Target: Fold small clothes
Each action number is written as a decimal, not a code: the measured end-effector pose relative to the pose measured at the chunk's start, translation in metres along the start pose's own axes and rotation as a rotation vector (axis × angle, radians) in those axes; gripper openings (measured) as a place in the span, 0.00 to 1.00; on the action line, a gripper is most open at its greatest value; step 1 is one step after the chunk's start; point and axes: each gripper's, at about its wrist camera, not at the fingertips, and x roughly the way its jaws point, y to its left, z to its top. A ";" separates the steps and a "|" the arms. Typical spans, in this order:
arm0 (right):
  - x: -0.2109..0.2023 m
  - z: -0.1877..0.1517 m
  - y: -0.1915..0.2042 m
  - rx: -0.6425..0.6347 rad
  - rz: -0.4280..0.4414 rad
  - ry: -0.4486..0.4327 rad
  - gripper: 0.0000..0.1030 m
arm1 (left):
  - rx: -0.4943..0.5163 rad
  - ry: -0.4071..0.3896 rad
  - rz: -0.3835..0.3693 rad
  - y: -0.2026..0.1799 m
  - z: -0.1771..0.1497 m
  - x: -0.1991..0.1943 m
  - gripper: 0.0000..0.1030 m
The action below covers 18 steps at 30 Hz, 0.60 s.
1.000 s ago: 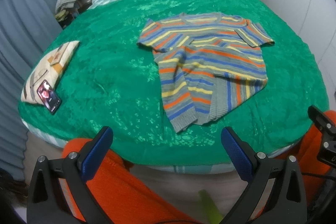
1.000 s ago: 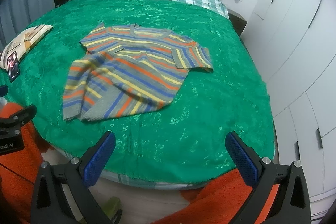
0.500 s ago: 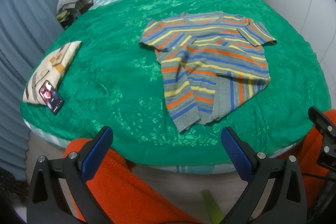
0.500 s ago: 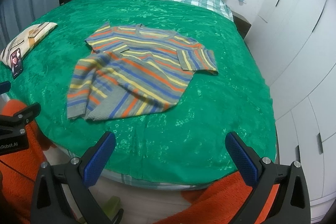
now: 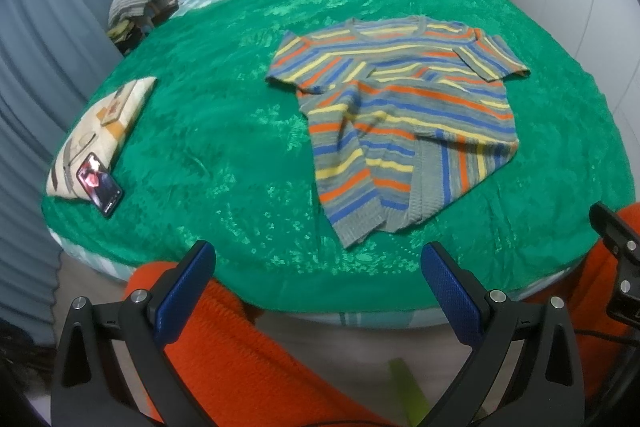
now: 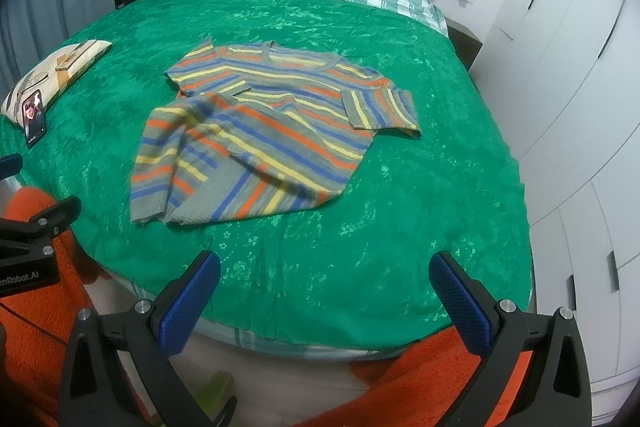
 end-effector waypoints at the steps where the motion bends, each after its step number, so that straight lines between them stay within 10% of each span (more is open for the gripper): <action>1: 0.000 0.000 0.000 0.000 0.000 0.000 1.00 | 0.001 -0.001 0.001 0.000 0.000 0.000 1.00; 18: 0.001 0.000 0.002 -0.002 0.000 0.000 1.00 | 0.008 -0.006 0.014 0.001 -0.002 -0.001 1.00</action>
